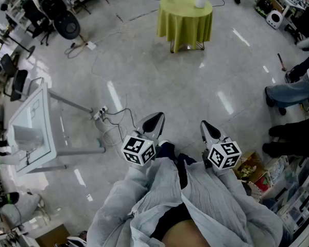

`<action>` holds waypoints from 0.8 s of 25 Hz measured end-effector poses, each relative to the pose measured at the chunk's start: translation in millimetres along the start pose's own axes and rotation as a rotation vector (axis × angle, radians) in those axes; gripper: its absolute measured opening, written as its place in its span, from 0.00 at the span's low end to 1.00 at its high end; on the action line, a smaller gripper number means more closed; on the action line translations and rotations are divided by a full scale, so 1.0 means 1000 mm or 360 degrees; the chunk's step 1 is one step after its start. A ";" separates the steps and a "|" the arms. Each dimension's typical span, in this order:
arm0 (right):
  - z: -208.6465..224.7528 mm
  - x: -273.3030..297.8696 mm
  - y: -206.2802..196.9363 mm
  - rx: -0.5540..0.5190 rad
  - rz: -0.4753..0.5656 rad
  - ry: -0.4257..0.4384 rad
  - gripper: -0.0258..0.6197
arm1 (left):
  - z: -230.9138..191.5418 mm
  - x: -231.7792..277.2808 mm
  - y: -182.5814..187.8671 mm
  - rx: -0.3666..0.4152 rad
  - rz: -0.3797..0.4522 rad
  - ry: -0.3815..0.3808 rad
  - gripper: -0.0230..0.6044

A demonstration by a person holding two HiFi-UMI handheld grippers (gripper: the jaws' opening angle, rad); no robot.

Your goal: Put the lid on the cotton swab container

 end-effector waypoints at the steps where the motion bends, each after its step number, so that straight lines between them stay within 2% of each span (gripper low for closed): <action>1: -0.003 0.006 0.003 -0.0010 -0.0009 0.0011 0.04 | -0.004 0.000 0.002 -0.0006 0.0006 0.0002 0.06; 9: -0.024 0.050 0.024 -0.0059 0.0007 0.0067 0.04 | -0.039 0.008 0.016 0.0011 0.0025 0.0010 0.06; 13: -0.026 0.072 0.026 -0.0032 0.0017 0.0007 0.04 | -0.054 0.008 0.012 0.0013 -0.0002 -0.0022 0.06; 20: -0.031 0.107 0.014 -0.0028 0.0045 -0.0078 0.04 | -0.093 -0.004 -0.004 -0.0024 0.0001 -0.0011 0.06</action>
Point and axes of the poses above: the fingertips, and each gripper's own axes: x forward along the fingers, z to its right, y out of its top, the point moved 1 cm from there along -x, backward along the fingers, and after that the axes turned 15 degrees about x, right-handed, at the moved point
